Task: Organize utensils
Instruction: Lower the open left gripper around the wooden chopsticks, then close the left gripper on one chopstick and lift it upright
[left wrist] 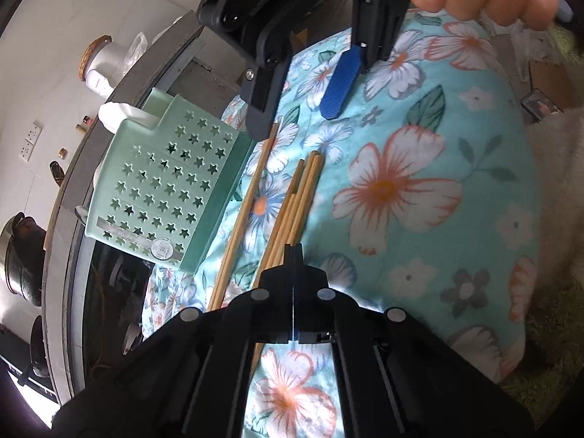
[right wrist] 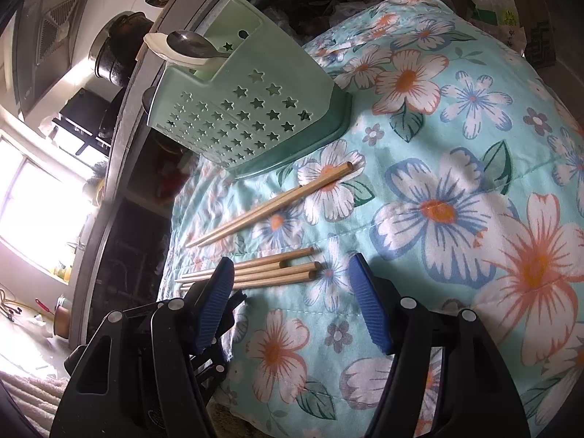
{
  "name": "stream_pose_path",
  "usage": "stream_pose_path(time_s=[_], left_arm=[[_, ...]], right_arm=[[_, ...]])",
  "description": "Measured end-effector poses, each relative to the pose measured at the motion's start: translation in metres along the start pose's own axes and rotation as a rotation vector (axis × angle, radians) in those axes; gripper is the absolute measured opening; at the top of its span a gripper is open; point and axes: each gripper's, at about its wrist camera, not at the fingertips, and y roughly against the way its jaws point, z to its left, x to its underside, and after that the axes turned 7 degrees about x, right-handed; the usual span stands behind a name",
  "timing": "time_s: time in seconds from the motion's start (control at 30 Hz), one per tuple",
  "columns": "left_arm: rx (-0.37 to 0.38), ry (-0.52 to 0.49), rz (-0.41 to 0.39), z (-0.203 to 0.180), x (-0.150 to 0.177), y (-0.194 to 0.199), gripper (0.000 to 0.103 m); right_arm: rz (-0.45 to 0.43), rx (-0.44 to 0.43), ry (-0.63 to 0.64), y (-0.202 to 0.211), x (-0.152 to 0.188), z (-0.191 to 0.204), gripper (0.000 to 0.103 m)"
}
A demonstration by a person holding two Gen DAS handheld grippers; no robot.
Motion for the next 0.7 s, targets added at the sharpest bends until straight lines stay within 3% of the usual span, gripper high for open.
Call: stream_pose_path(time_s=[0.2, 0.37, 0.53, 0.7], left_arm=[[0.009, 0.024, 0.011, 0.004, 0.003, 0.004, 0.000], [-0.026, 0.001, 0.019, 0.005, 0.000, -0.005, 0.014], [0.013, 0.005, 0.010, 0.010, -0.003, -0.018, 0.011], [0.003, -0.031, -0.011, 0.007, -0.005, -0.021, 0.008]], right_arm=[[0.006, -0.007, 0.004, 0.000, 0.000, 0.000, 0.065], [0.014, -0.011, 0.002, -0.002, 0.000, 0.002, 0.065], [0.014, -0.013, -0.001, -0.003, -0.001, 0.001, 0.065], [0.015, -0.012, -0.005, -0.004, -0.001, 0.000, 0.065]])
